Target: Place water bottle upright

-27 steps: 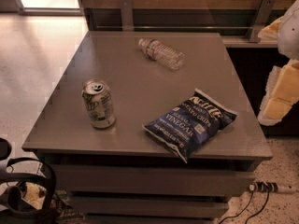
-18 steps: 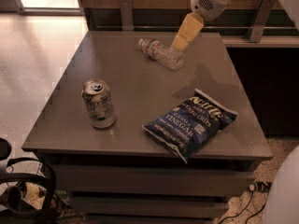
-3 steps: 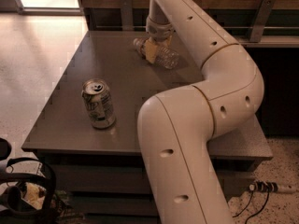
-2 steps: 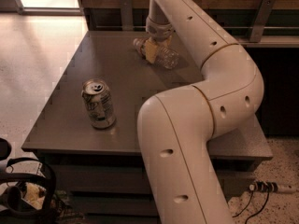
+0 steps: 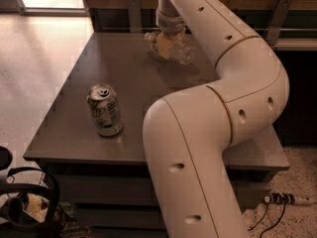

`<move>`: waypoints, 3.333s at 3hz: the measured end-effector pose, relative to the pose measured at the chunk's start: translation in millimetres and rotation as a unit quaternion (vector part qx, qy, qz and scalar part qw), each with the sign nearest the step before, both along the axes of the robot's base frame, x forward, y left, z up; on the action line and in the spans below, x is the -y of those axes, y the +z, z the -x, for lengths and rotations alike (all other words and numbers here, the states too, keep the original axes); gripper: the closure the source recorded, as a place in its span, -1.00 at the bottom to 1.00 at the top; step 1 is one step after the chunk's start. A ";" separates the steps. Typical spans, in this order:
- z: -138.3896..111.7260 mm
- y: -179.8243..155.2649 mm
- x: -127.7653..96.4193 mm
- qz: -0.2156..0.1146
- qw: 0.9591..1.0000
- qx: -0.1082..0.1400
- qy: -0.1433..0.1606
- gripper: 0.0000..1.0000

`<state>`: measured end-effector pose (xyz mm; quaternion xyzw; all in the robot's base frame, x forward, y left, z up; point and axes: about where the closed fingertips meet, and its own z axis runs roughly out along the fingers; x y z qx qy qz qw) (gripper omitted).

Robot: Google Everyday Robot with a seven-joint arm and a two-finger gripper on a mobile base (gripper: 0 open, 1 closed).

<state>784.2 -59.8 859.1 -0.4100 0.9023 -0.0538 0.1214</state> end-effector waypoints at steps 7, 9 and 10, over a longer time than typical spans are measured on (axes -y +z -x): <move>19.0 78.9 63.5 -0.174 0.966 0.142 0.128 1.00; 37.6 110.6 66.0 -0.235 0.928 0.230 0.176 1.00; 61.5 89.3 61.2 -0.265 0.913 0.251 0.180 1.00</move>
Offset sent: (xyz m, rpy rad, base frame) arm -0.0733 -0.0424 0.0141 -0.0833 0.0050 -0.1013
